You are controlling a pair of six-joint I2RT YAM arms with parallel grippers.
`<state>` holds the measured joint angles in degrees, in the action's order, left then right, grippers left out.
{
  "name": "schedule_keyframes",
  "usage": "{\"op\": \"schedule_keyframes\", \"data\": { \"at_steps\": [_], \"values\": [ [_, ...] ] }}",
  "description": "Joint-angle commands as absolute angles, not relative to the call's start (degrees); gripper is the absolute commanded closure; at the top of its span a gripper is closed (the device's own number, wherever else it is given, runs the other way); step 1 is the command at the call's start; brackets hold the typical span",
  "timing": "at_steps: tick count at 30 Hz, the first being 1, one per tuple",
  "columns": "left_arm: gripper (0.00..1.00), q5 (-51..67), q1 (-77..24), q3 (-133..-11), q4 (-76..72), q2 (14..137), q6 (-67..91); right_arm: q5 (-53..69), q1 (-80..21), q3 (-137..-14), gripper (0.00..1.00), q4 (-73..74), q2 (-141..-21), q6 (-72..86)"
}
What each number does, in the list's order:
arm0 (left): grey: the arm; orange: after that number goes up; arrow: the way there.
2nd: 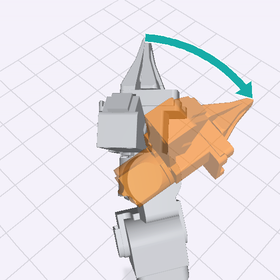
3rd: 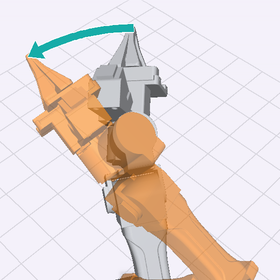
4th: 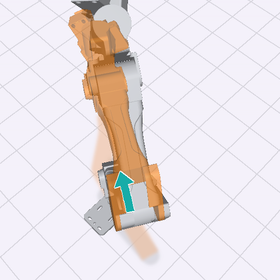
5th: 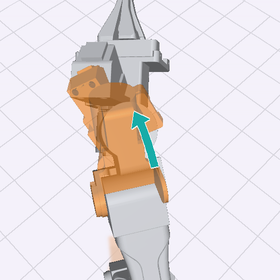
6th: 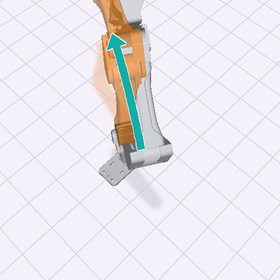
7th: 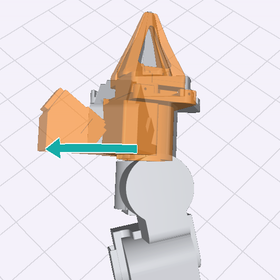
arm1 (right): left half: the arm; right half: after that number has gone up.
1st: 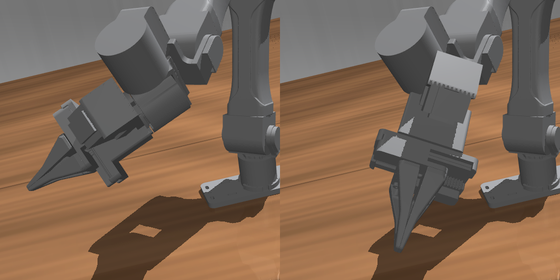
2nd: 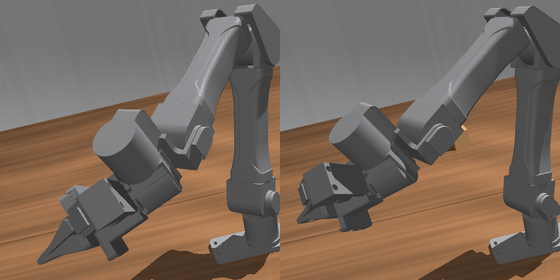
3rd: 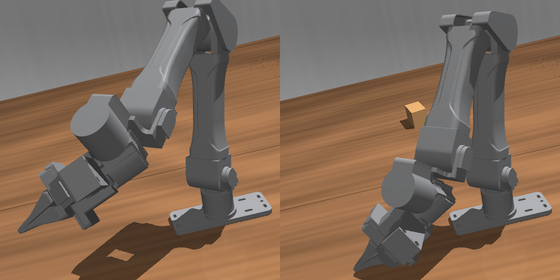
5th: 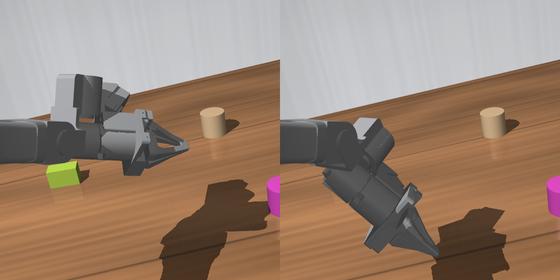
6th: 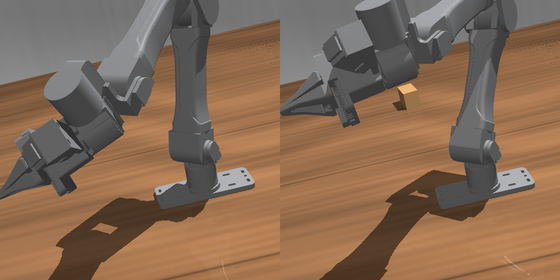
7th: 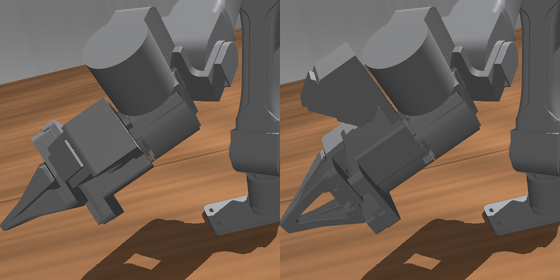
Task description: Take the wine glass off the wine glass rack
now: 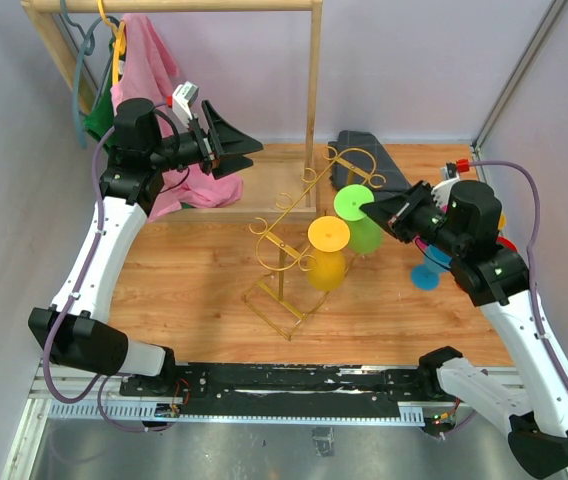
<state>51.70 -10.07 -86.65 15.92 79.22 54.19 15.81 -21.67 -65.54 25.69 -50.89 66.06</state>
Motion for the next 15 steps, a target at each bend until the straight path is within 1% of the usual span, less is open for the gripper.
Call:
{"op": "schedule_keyframes", "data": {
  "at_steps": [1, 15],
  "values": [
    [0.01, 52.9, -9.6, -86.3, 14.9, 78.7, 53.4, 13.8, -22.7, -65.3, 0.99, 25.1, -49.6, 66.8],
    [0.01, 53.0, -9.7, -86.2, 15.0, 78.7, 53.5, 10.9, -22.6, -63.9, 0.99, 25.5, -46.5, 70.1]
  ]
}}
